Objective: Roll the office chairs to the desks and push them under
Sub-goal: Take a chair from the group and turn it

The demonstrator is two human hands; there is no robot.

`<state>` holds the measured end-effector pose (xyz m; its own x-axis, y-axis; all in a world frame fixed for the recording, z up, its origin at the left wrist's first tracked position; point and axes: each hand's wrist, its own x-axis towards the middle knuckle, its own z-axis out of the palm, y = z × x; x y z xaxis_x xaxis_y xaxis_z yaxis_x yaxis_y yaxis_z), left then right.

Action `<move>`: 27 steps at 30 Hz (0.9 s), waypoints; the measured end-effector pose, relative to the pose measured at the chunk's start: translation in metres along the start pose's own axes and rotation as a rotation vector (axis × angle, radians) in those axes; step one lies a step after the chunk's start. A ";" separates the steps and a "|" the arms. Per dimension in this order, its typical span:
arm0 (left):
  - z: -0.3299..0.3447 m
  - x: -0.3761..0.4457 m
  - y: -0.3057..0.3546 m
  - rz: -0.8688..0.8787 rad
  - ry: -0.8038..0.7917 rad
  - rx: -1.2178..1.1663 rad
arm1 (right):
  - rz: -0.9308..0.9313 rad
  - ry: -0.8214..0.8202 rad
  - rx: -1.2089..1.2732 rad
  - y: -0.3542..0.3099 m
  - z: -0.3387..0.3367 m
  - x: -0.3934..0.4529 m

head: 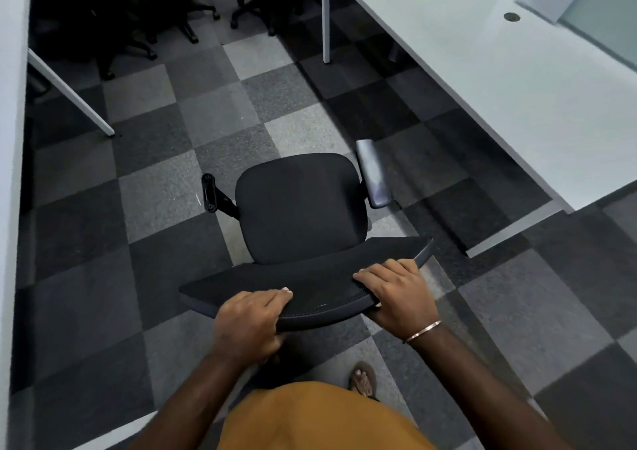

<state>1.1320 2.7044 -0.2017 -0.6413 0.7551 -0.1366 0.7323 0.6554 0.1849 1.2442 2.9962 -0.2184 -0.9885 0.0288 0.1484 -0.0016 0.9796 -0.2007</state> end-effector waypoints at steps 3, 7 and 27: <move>-0.013 0.005 -0.050 0.087 -0.007 0.014 | 0.003 0.027 0.047 -0.030 0.007 0.008; -0.034 0.029 -0.129 0.205 -0.064 0.054 | 0.090 0.064 0.057 -0.076 0.019 0.041; -0.097 0.278 -0.258 0.570 -0.188 0.312 | 0.629 -0.117 -0.072 -0.104 0.027 0.216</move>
<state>0.7429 2.7439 -0.1930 -0.1050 0.9561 -0.2735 0.9942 0.1069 -0.0079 1.0263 2.8947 -0.1915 -0.8074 0.5840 -0.0838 0.5896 0.7939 -0.1487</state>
